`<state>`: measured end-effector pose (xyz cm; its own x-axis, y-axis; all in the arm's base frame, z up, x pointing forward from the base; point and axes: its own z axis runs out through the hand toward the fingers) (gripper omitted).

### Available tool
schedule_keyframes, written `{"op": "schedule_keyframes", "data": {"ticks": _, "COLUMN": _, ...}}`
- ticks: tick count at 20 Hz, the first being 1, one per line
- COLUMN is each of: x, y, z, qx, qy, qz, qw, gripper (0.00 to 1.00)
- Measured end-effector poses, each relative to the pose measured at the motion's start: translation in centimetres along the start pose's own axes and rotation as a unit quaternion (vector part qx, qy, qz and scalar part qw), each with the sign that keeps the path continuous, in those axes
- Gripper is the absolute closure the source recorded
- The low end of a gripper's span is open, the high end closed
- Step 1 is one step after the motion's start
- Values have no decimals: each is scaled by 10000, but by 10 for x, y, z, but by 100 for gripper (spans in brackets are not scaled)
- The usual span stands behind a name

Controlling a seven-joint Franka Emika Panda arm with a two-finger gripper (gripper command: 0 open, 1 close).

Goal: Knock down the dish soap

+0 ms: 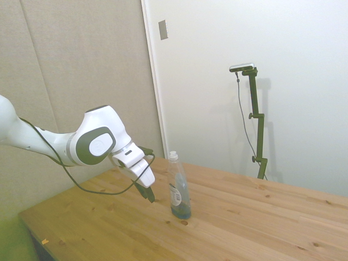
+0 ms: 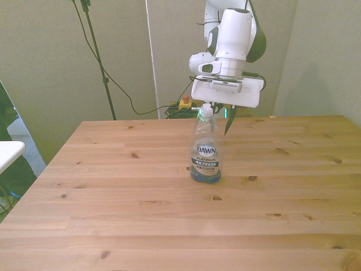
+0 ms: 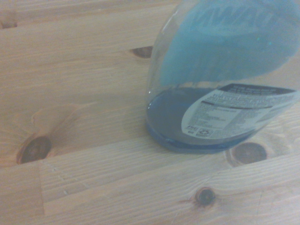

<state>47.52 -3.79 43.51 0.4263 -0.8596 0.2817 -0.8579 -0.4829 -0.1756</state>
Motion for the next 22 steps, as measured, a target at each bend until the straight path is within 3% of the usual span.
{"op": "schedule_keyframes", "data": {"ticks": 13, "x": 29, "y": -28, "z": -6, "qx": 66, "qy": 302, "qz": 179, "qw": 9994, "gripper": 100}}
{"op": "schedule_keyframes", "data": {"ticks": 22, "x": 104, "y": -78, "z": 15, "qx": 86, "qy": 633, "qz": 610, "qw": 9961, "gripper": 100}}
